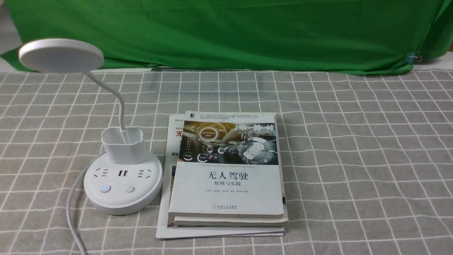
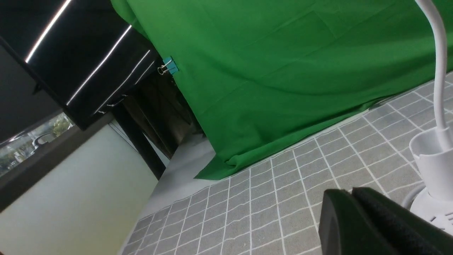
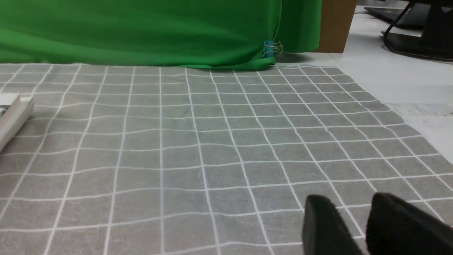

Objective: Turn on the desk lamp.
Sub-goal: Use the left arm to press the button switch on the lamp holder

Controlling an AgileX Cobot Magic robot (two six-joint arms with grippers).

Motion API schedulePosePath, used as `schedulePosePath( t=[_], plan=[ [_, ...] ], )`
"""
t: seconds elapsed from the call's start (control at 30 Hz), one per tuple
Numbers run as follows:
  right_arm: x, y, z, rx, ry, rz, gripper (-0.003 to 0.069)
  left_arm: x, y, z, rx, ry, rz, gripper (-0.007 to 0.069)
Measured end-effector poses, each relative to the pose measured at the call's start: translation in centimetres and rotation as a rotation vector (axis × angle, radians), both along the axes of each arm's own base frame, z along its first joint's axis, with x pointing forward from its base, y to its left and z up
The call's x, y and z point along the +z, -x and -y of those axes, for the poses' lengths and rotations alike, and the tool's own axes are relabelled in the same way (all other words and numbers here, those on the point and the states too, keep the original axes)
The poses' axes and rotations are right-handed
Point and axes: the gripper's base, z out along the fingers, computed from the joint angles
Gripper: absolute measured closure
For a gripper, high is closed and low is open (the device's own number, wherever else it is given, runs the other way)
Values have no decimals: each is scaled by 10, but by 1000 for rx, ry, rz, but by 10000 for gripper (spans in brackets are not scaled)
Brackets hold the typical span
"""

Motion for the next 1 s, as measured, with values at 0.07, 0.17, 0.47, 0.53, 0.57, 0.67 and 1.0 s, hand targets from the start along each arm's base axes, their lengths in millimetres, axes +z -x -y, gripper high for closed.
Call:
schedulePosePath(
  t=[0.07, 0.17, 0.47, 0.53, 0.57, 0.67, 1.0],
  plan=[
    [0, 0, 0, 0, 0, 0, 414, 2, 0, 0, -6, 14, 26, 606],
    [0, 0, 0, 0, 0, 0, 414, 15, 2, 3, -46, 49, 178, 606],
    [0, 0, 0, 0, 0, 0, 414, 38, 12, 9, -118, 22, 449, 606],
    [0, 0, 0, 0, 0, 0, 414, 39, 12, 9, -120, 26, 458, 606],
    [0, 0, 0, 0, 0, 0, 414, 42, 14, 10, -138, 64, 499, 606],
    [0, 0, 0, 0, 0, 0, 414, 48, 18, 11, -244, 286, 590, 606],
    [0, 0, 0, 0, 0, 0, 414, 102, 23, 10, -431, 758, 645, 606]
  ],
)
